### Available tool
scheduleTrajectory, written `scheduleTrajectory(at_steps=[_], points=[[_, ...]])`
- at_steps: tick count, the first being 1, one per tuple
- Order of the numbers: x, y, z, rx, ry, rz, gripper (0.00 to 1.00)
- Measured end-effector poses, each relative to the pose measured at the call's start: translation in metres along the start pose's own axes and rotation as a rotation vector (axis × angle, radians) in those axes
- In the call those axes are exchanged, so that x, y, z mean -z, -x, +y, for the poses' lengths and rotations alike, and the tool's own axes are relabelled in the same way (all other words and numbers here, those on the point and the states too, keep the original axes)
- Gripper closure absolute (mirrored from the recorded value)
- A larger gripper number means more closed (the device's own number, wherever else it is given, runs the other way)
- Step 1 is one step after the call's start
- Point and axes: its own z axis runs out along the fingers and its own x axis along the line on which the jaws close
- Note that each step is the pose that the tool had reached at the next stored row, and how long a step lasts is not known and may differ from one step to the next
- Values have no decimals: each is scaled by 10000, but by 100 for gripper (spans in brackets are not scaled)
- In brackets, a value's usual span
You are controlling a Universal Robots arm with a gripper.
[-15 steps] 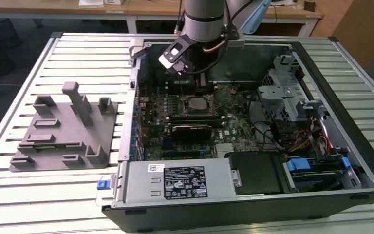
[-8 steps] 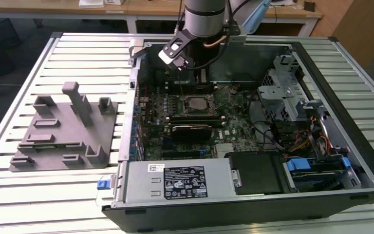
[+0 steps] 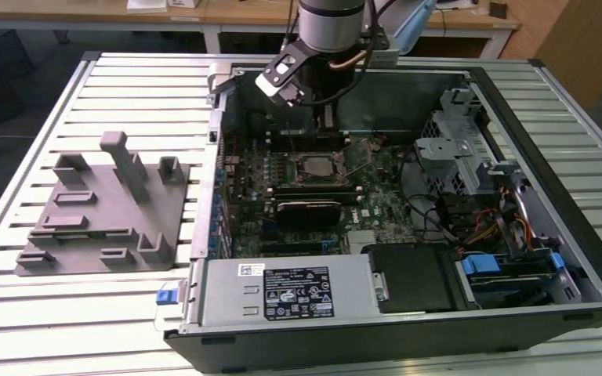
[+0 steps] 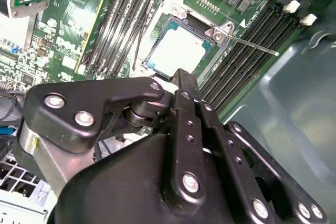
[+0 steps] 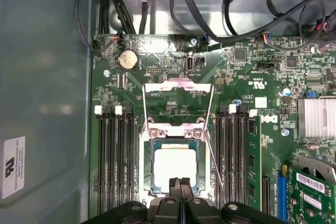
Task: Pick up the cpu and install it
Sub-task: 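Close the cpu cover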
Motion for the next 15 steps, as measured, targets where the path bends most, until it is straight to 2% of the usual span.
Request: scheduleTrajectory(at_steps=[5,10,13,15], points=[[-2,-2,116,0,-129,-1,89],[-3,-1,148,-34,-148,-4,89],[79,0,152,-35,-158,0,89],[102,9,154,-33,-158,1,89]])
